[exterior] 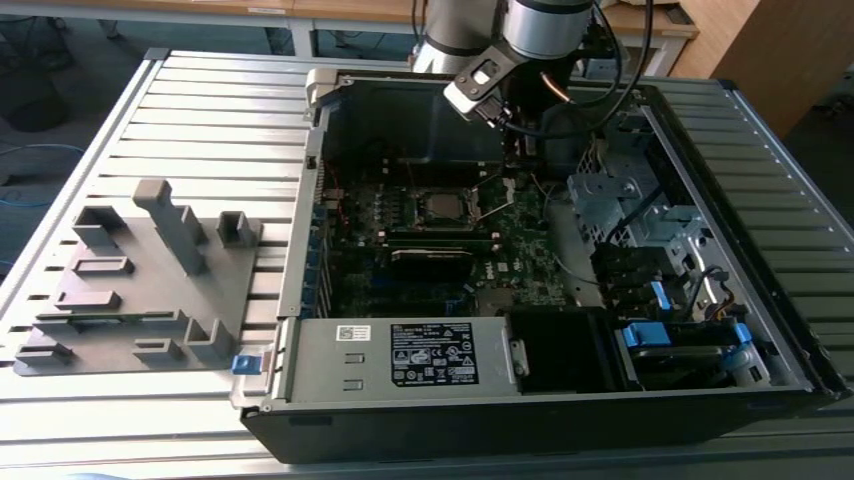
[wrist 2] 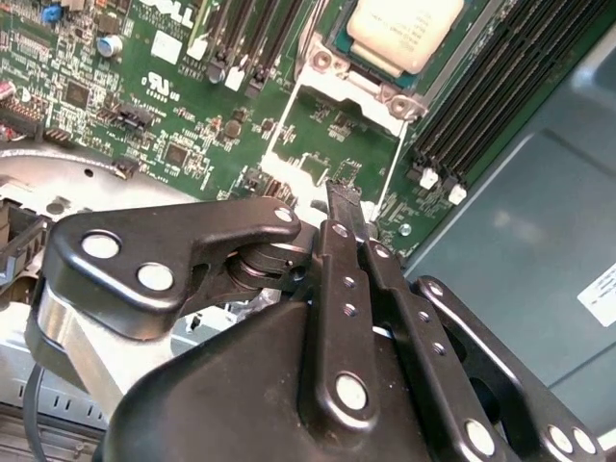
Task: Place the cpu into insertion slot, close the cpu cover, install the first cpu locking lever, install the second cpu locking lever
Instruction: 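Close the cpu cover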
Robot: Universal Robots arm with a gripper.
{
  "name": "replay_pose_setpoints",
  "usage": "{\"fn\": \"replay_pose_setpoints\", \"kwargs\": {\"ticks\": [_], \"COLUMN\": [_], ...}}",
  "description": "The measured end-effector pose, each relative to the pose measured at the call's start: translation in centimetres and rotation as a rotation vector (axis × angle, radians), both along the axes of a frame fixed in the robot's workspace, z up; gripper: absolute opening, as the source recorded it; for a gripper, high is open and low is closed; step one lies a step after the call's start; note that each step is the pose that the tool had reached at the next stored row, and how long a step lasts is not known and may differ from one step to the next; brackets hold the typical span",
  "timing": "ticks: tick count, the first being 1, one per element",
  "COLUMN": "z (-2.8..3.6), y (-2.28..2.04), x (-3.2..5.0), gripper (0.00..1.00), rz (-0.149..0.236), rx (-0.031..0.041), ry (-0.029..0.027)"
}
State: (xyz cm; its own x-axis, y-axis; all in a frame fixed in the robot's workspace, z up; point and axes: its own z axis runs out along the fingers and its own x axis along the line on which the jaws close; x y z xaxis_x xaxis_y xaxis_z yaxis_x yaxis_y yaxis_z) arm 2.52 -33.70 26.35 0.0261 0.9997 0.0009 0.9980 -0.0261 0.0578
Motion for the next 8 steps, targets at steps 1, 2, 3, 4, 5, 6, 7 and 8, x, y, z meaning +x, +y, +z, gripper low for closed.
{"fn": "replay_pose_setpoints", "kwargs": {"ticks": [1, 2, 3, 4, 5, 6, 7, 8], "z": [0.00, -0.01, -0.01, -0.01, -0.01, -0.02, -0.02, -0.02], "y": [0.00, 0.01, 0.01, 0.02, 0.02, 0.03, 0.04, 0.04], "x": [0.13, 0.25, 0.38, 0.52, 0.65, 0.78, 0.91, 1.04], "gripper": [0.11, 0.11, 0.11, 0.11, 0.11, 0.11, 0.11, 0.11], "rz": [0.000, 0.000, 0.000, 0.000, 0.000, 0.000, 0.000, 0.000], "rx": [0.0000, 0.0000, 0.0001, 0.0001, 0.0001, 0.0001, 0.0000, 0.0001], "ry": [0.0000, 0.0000, 0.0000, 0.0000, 0.0000, 0.0000, 0.0000, 0.0000]}}
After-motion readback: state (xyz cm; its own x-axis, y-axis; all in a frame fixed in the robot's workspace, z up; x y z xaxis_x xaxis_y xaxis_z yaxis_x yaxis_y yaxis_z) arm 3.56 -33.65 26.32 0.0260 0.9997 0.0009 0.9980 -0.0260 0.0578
